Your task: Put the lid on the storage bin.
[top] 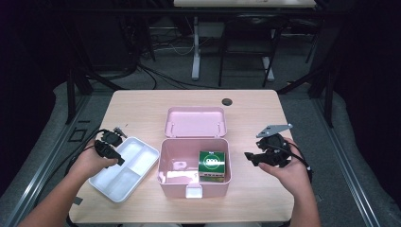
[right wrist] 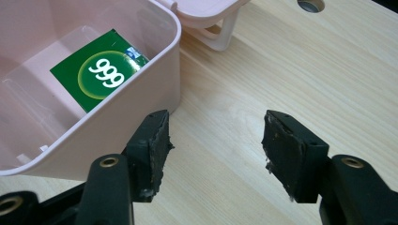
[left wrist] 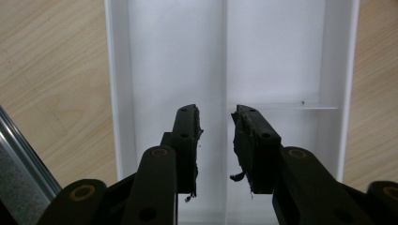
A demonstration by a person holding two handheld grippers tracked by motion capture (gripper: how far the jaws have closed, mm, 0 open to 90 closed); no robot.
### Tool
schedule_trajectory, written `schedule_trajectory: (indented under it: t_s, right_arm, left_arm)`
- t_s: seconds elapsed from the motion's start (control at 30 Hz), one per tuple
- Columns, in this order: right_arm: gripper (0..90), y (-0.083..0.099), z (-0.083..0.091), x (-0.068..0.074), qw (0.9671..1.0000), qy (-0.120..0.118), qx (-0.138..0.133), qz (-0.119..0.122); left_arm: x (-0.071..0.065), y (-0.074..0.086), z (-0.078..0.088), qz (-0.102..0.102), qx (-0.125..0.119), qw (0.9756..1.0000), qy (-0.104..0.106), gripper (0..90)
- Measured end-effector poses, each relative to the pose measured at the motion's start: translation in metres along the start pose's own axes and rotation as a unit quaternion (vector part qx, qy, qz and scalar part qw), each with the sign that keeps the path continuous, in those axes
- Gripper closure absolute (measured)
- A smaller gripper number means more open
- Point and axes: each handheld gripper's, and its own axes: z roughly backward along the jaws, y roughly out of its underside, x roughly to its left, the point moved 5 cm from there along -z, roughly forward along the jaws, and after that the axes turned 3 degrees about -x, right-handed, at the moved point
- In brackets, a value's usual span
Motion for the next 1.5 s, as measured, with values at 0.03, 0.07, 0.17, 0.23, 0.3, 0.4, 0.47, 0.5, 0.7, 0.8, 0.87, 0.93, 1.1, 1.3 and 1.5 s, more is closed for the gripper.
schedule_trajectory:
  t_s: [0.03, 0.07, 0.17, 0.23, 0.3, 0.4, 0.47, 0.5, 0.7, 0.8, 0.87, 0.93, 1.1, 1.3, 1.5]
  right_arm:
    - [41.2, 0.000, 0.000, 0.000, 1.0000, 0.000, 0.000, 0.000]
    - [41.5, 0.000, 0.000, 0.000, 1.0000, -0.005, -0.003, -0.003]
    - [41.6, 0.000, 0.002, -0.002, 1.0000, 0.000, -0.006, -0.006]
    - [41.6, 0.000, 0.003, -0.002, 1.0000, 0.000, -0.007, -0.006]
    - [41.6, 0.000, 0.004, -0.004, 0.9999, 0.002, -0.013, -0.009]
    - [41.6, 0.000, 0.005, -0.004, 0.9999, 0.001, -0.014, -0.008]
    - [41.5, 0.000, 0.005, -0.003, 0.9999, 0.003, -0.013, -0.006]
    - [41.5, 0.000, 0.004, -0.003, 0.9999, -0.001, -0.015, -0.005]
    - [41.1, 0.000, 0.003, -0.002, 1.0000, 0.001, -0.009, -0.002]
    - [41.0, 0.000, 0.003, -0.002, 1.0000, 0.001, -0.009, -0.001]
    - [41.0, 0.000, 0.003, -0.002, 1.0000, 0.002, -0.008, -0.002]
    - [40.9, 0.000, 0.003, -0.002, 1.0000, 0.002, -0.009, -0.002]
    - [40.7, 0.000, 0.002, -0.002, 1.0000, 0.001, -0.008, -0.001]
    - [40.6, 0.000, 0.001, -0.001, 1.0000, 0.002, -0.006, 0.002]
    - [40.6, 0.000, 0.000, -0.001, 1.0000, 0.000, -0.007, 0.001]
  left_arm:
    - [0.000, 0.000, -0.001, 0.000, 0.002, 1.0000, -0.001, 69.5]
    - [0.001, 0.000, -0.003, 0.000, 0.004, 1.0000, 0.000, 70.0]
    - [0.002, 0.000, -0.006, 0.001, 0.015, 0.9999, -0.003, 73.5]
    - [0.001, 0.001, -0.009, 0.000, 0.017, 0.9999, 0.000, 74.6]
    - [0.001, 0.001, -0.011, 0.001, 0.020, 0.9998, 0.002, 76.8]
    - [-0.001, 0.002, -0.017, -0.002, 0.028, 0.9996, 0.004, 76.9]
    - [-0.002, 0.003, -0.022, -0.005, 0.037, 0.9993, 0.006, 76.9]
    - [-0.002, 0.004, -0.025, -0.007, 0.044, 0.9990, 0.006, 76.3]
    - [-0.002, 0.004, -0.030, 0.004, 0.047, 0.9988, 0.012, 76.7]
    - [-0.001, 0.004, -0.031, 0.011, 0.047, 0.9987, 0.018, 78.1]
    - [-0.001, 0.004, -0.030, 0.014, 0.049, 0.9985, 0.022, 78.7]
    - [-0.001, 0.004, -0.031, 0.014, 0.048, 0.9985, 0.022, 78.9]
    - [-0.001, 0.006, -0.031, 0.010, 0.056, 0.9981, 0.024, 79.0]
    - [-0.004, 0.006, -0.037, 0.011, 0.059, 0.9978, 0.027, 80.8]
    - [-0.005, 0.004, -0.043, 0.007, 0.070, 0.9971, 0.029, 83.9]
